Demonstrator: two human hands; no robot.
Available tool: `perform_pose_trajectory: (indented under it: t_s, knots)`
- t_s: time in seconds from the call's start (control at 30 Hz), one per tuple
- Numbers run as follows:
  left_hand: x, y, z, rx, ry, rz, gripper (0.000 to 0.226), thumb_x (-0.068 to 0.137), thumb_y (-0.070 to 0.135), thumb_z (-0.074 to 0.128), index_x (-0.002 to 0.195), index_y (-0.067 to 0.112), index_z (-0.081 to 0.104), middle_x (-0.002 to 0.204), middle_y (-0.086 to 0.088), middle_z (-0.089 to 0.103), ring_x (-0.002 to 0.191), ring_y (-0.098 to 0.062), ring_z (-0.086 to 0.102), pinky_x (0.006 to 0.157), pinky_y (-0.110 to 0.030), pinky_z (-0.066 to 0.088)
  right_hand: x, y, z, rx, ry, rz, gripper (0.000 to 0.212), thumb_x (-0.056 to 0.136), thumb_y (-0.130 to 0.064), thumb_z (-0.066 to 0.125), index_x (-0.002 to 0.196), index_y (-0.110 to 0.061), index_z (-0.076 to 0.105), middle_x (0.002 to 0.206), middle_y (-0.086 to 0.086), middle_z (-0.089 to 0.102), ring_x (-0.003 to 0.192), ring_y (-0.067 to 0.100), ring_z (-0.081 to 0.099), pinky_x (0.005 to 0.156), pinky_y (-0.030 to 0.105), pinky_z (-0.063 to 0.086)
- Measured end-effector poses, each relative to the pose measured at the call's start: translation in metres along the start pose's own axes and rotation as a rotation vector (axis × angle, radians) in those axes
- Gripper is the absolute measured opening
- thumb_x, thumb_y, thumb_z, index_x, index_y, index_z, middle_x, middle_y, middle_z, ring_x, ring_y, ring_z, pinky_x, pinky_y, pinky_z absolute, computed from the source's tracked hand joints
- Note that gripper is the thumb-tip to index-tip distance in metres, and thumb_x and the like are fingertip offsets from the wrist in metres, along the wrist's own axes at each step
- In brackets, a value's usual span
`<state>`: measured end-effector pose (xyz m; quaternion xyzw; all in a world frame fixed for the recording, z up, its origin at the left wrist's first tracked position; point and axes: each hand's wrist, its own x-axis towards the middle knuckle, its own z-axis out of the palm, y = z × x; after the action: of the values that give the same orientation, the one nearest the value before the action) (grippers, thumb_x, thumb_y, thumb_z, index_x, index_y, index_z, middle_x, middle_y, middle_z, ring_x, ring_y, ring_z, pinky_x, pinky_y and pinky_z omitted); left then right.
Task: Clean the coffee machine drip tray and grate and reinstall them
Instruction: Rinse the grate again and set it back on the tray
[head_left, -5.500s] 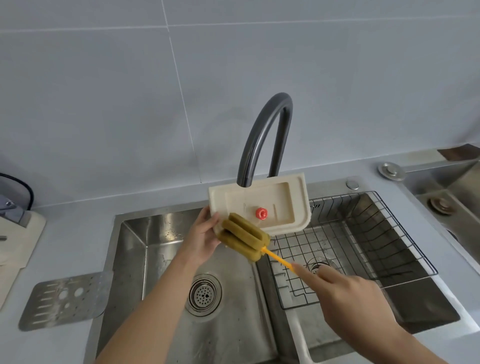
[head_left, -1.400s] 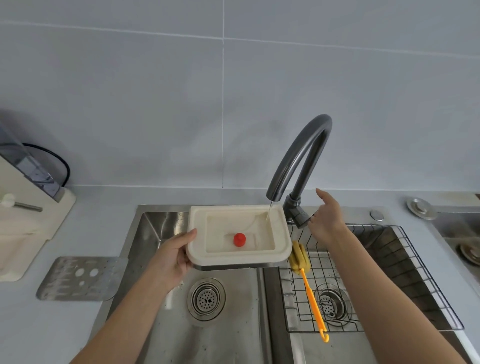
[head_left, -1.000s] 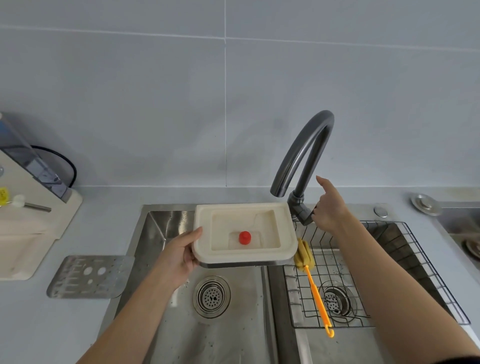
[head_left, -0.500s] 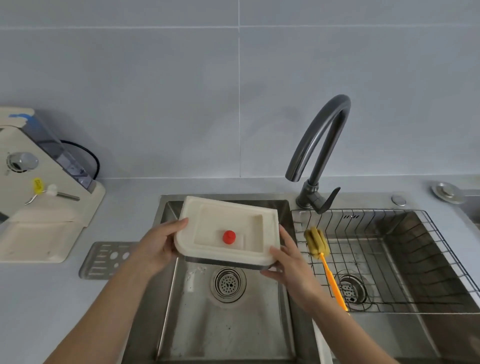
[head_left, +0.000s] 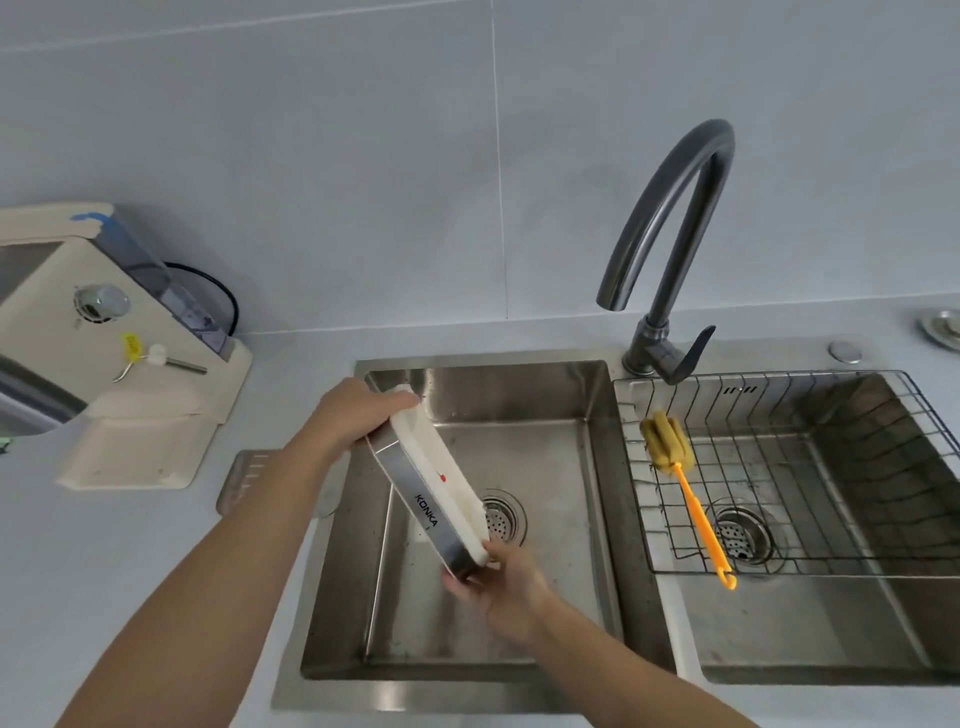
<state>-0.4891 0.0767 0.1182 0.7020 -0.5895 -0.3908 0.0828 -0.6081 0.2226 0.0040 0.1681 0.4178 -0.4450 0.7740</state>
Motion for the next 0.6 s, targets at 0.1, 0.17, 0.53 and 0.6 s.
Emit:
perform_pose_trajectory:
  t_s: [0.1, 0.17, 0.53, 0.6]
  knots:
    - [0.01, 0.01, 0.015, 0.136, 0.039, 0.036, 0.045, 0.07, 0.043, 0.065, 0.051, 0.013, 0.036, 0.055, -0.001, 0.037, 0.05, -0.016, 0.038, 0.052, -0.026, 0.027, 0.003, 0.008, -0.001, 0.117, -0.002, 0.082, 0.024, 0.094, -0.005, 0.036, 0.092, 0.014, 0.05, 0.077, 0.021, 0.057, 0.072, 0.031, 0.053, 0.037, 0.039, 0.053]
    - [0.014, 0.015, 0.025, 0.229, 0.026, 0.042, 0.044, 0.069, 0.044, 0.062, 0.052, 0.013, 0.036, 0.058, -0.001, 0.04, 0.054, -0.016, 0.041, 0.053, -0.026, 0.029, 0.009, 0.017, -0.005, 0.142, 0.003, 0.12, 0.024, 0.094, -0.005, 0.036, 0.09, 0.013, 0.051, 0.069, 0.02, 0.06, 0.071, 0.031, 0.054, 0.036, 0.038, 0.054]
    - [0.022, 0.034, 0.049, 0.431, -0.062, 0.083, 0.036, 0.072, 0.04, 0.059, 0.052, 0.014, 0.043, 0.056, -0.001, 0.048, 0.061, -0.021, 0.052, 0.06, -0.024, 0.04, 0.024, 0.013, -0.022, 0.172, 0.023, 0.182, 0.027, 0.093, -0.009, 0.03, 0.1, 0.01, 0.048, 0.072, 0.024, 0.054, 0.035, 0.028, 0.058, 0.029, 0.021, 0.045]
    - [0.021, 0.049, 0.042, 0.381, -0.01, 0.147, 0.04, 0.074, 0.038, 0.06, 0.048, 0.015, 0.04, 0.052, 0.001, 0.044, 0.053, -0.016, 0.047, 0.054, -0.022, 0.035, 0.025, -0.006, -0.019, 0.195, 0.021, 0.092, 0.028, 0.094, -0.012, 0.029, 0.099, 0.008, 0.048, 0.074, 0.023, 0.052, 0.033, 0.027, 0.057, 0.03, 0.019, 0.044]
